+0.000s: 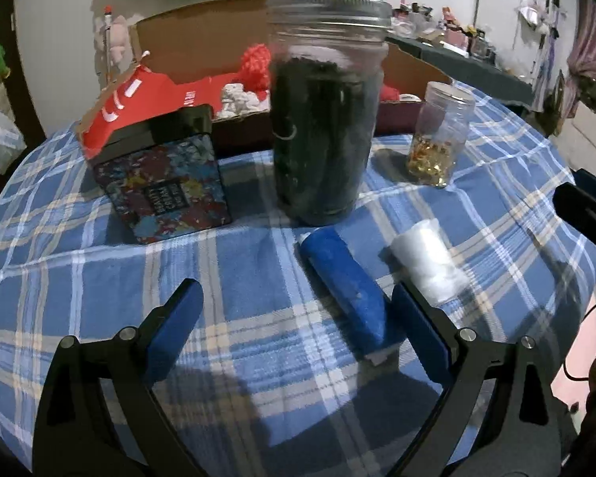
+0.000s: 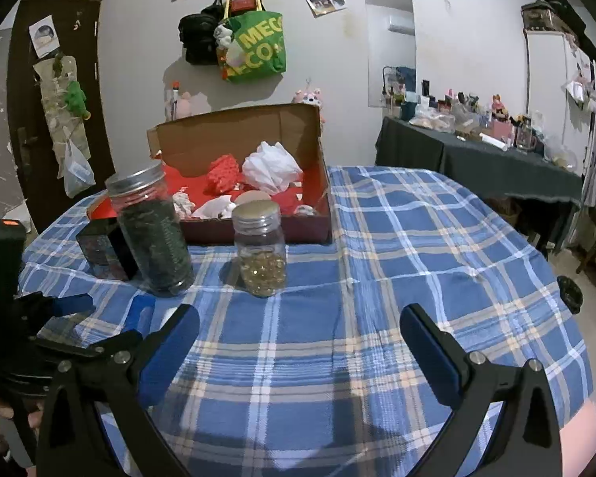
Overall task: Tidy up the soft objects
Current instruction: 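Grasp the blue rolled cloth with the left tool while the right tool grasps the white cloth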
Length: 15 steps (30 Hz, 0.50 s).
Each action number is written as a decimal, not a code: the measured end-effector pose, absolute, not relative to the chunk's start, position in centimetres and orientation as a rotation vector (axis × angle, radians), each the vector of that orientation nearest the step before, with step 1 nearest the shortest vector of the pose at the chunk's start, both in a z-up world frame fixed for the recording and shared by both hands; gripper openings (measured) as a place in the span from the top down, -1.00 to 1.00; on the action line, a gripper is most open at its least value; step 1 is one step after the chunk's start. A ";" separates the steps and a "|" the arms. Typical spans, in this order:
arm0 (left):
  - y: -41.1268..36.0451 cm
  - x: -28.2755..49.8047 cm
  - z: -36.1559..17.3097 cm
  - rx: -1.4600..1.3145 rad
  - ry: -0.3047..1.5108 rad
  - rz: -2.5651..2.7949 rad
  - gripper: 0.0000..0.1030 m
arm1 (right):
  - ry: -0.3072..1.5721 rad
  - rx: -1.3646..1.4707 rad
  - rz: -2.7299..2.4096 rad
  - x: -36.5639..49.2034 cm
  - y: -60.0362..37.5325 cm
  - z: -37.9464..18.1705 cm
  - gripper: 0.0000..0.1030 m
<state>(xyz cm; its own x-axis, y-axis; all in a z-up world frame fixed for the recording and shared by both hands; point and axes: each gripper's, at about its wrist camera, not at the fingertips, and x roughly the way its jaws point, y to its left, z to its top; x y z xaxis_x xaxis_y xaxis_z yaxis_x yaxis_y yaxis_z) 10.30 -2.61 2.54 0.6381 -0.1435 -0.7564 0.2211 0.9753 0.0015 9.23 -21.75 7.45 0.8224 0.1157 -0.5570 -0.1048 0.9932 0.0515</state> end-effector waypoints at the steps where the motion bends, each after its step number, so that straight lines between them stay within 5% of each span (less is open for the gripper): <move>1: -2.5 10.4 2.5 0.098 0.857 -0.206 -0.91 | 0.599 0.024 0.120 9.4 -21.8 7.3 -1.00; 15: -0.6 9.2 3.9 0.230 0.789 -0.222 -0.80 | 0.708 0.080 0.325 11.8 -18.3 5.0 -0.89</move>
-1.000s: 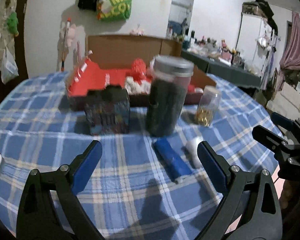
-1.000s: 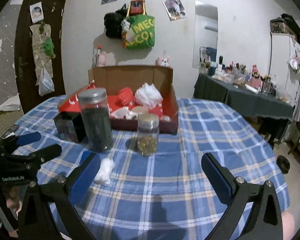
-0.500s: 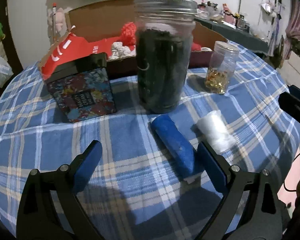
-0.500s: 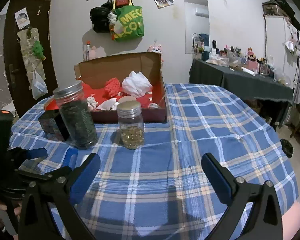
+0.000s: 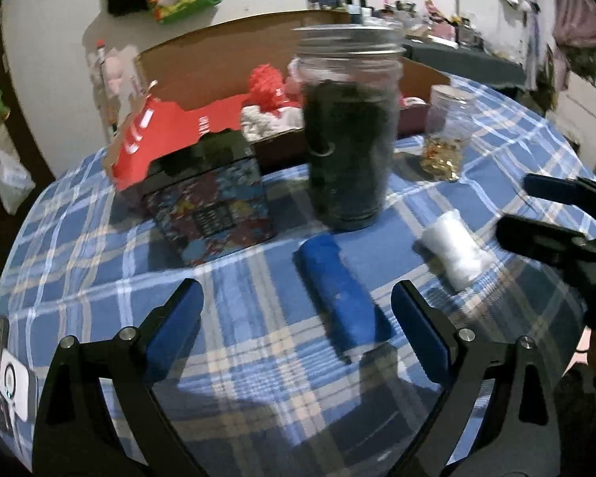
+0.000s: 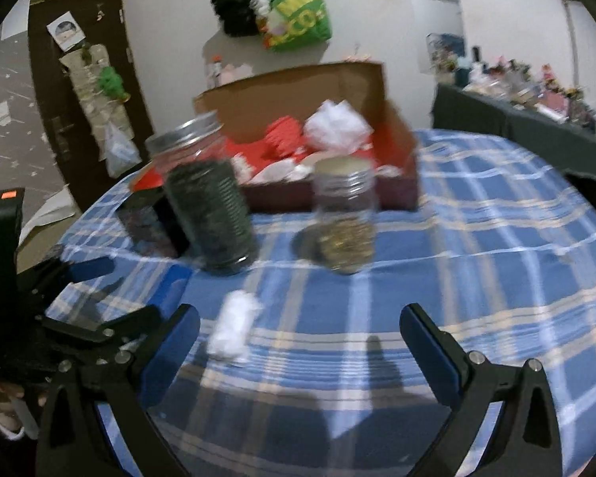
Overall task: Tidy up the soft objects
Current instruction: 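Grasp the blue rolled cloth with the left tool while the right tool grasps the white cloth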
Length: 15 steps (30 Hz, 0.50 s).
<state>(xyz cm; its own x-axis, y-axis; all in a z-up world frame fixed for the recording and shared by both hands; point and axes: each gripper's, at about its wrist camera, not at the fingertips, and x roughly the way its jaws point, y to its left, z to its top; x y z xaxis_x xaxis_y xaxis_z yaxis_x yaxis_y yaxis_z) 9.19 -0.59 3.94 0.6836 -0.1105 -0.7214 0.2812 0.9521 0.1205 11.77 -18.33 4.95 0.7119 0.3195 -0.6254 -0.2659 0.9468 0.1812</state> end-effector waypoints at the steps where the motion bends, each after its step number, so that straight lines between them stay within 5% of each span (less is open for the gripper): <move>1: -0.9 9.4 3.8 0.233 0.793 -0.237 -0.73 | 0.720 0.084 0.343 12.0 -18.0 4.8 -0.79; 6: -1.7 10.4 2.7 0.219 0.835 -0.294 0.08 | 0.777 0.065 0.384 13.3 -16.6 3.8 -0.53; 8: -1.6 10.5 2.7 0.171 0.842 -0.337 0.31 | 0.797 0.064 0.411 13.6 -16.1 3.4 -0.26; 9: -1.5 10.4 2.7 0.154 0.840 -0.344 0.36 | 0.805 0.054 0.421 13.7 -15.8 3.3 -0.14; 12: -1.3 10.0 2.9 0.122 0.827 -0.367 0.46 | 0.821 0.001 0.454 13.6 -14.5 2.6 0.73; 15: -1.3 9.4 3.3 0.093 0.824 -0.399 0.51 | 0.790 0.005 0.494 12.8 -14.3 3.0 0.76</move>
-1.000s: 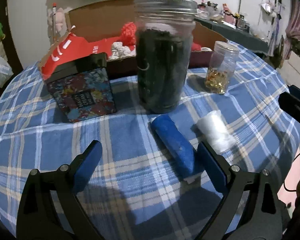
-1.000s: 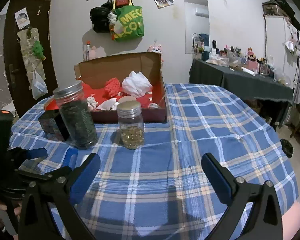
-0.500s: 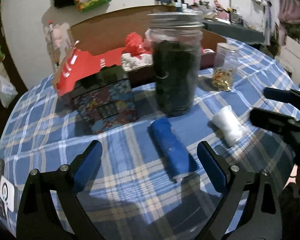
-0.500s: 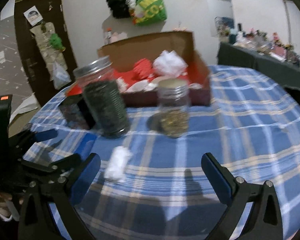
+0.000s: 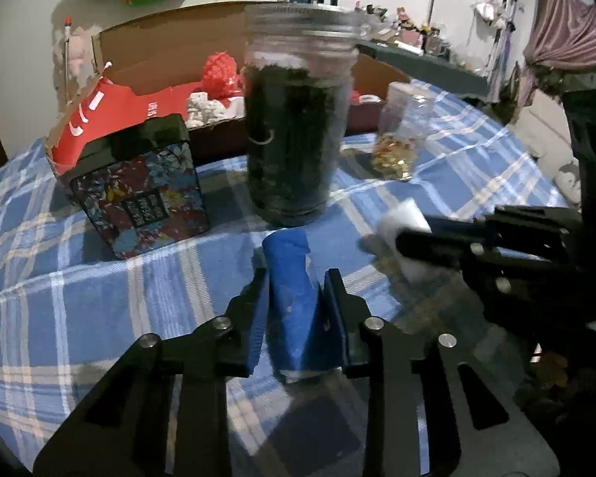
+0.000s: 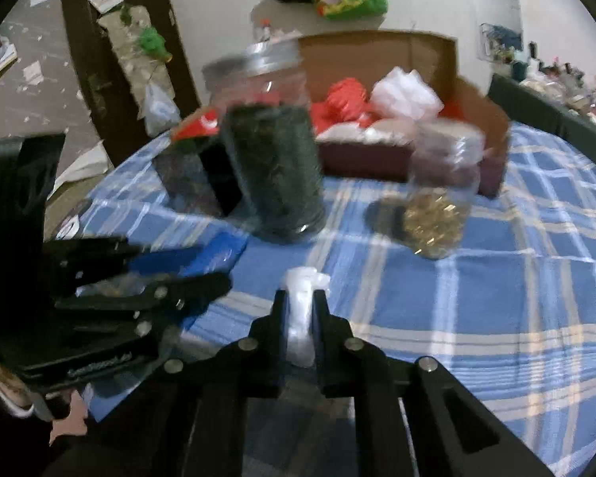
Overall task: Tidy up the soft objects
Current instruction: 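Grasp the blue rolled cloth with the left tool while the right tool grasps the white cloth, then carry the blue cloth and white cloth into the cardboard box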
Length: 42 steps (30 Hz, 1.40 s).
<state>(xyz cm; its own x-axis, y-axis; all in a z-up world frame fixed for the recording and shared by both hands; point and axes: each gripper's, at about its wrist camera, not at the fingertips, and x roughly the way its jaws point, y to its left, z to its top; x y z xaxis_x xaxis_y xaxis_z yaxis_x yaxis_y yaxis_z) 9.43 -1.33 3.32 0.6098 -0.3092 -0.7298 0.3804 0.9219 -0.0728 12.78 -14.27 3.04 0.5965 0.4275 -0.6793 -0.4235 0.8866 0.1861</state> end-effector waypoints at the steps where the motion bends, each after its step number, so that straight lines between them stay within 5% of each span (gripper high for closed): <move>1: -1.3 9.3 3.5 0.094 0.818 -0.399 0.51 | 0.771 0.002 0.476 12.6 -14.4 3.3 0.76; 42: 2.5 9.6 9.2 0.079 0.695 -0.312 0.54 | 0.639 0.041 0.388 13.0 -18.6 9.2 0.76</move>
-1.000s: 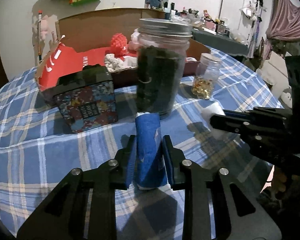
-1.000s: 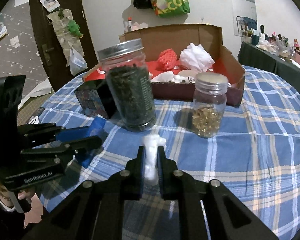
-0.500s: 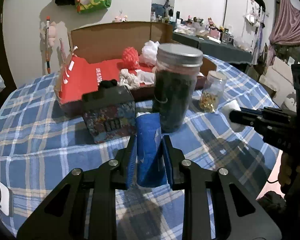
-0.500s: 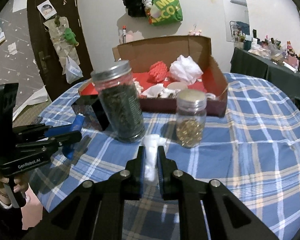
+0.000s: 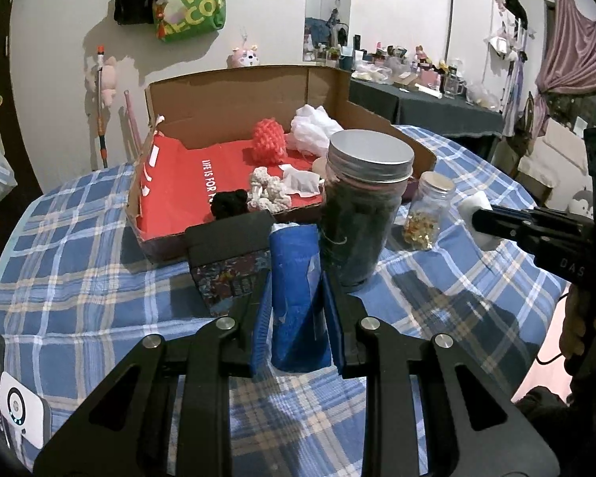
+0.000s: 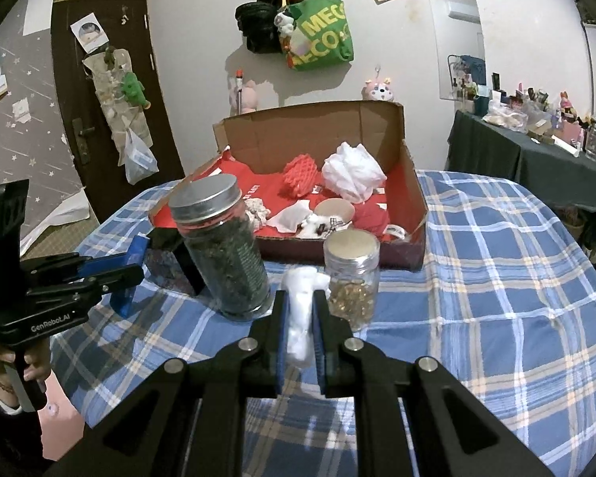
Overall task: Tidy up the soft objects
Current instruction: 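Carry the blue cloth and white cloth into the cardboard box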
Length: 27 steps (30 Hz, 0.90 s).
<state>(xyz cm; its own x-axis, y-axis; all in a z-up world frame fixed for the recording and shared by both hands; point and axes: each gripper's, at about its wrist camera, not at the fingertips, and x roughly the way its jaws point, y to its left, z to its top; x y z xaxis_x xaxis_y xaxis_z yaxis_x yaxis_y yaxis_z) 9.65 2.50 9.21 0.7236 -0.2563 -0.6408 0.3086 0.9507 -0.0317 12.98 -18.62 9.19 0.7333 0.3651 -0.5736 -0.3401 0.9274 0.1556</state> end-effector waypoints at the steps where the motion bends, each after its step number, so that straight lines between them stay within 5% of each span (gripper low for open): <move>1: 2.5 9.7 9.1 0.080 0.698 -0.312 0.54 | 0.640 0.041 0.387 13.0 -18.6 9.2 0.76; 27: 4.0 15.2 11.5 0.081 0.700 -0.312 0.54 | 0.625 0.033 0.407 18.3 -19.1 12.0 0.76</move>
